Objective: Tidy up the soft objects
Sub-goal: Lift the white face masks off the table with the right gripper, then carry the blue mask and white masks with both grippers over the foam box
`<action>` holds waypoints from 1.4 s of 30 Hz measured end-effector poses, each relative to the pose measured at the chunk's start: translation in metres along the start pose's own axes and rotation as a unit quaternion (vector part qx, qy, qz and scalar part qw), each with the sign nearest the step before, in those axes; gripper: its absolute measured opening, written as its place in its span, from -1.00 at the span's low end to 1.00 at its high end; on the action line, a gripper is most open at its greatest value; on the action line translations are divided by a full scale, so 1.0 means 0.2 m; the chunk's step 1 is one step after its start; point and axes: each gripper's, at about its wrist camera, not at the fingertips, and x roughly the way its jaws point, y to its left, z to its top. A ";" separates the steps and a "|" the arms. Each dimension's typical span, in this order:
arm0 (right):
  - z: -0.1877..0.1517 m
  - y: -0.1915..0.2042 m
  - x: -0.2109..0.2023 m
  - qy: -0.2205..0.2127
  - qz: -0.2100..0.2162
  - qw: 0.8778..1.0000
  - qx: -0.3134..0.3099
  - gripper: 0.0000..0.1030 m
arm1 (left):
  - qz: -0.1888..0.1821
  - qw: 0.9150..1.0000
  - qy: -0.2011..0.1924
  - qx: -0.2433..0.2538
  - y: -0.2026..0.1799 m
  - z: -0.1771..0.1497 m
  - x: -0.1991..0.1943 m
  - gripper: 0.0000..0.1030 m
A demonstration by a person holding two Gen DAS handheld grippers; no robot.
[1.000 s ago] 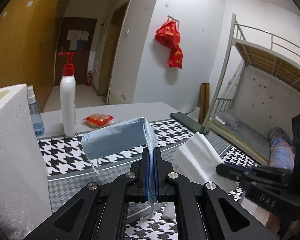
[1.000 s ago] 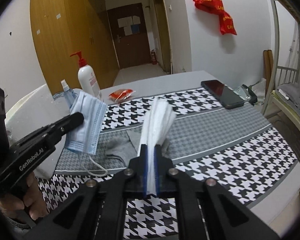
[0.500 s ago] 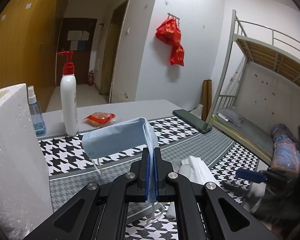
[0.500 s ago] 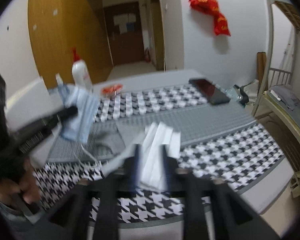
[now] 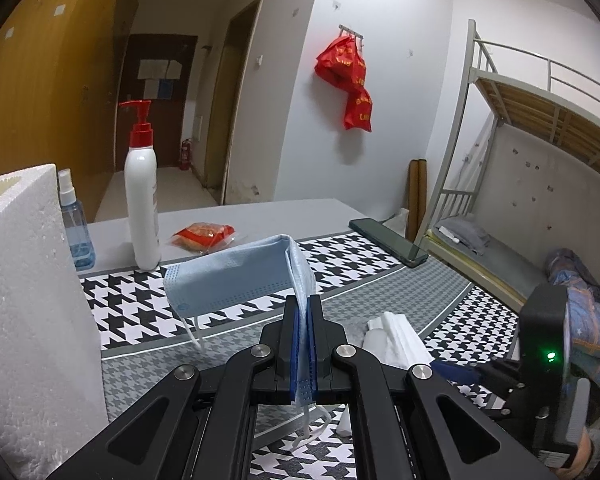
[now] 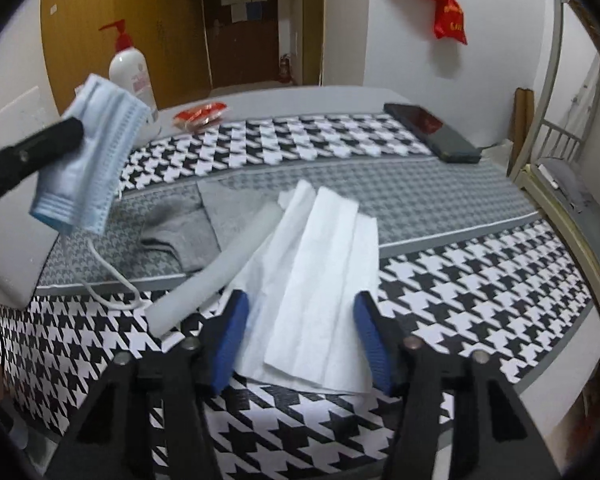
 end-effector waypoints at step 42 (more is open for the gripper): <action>0.08 -0.11 -0.52 -0.135 0.062 0.988 0.039 -0.87 | -0.008 0.996 -0.073 0.053 -0.12 0.13 -0.34 -0.93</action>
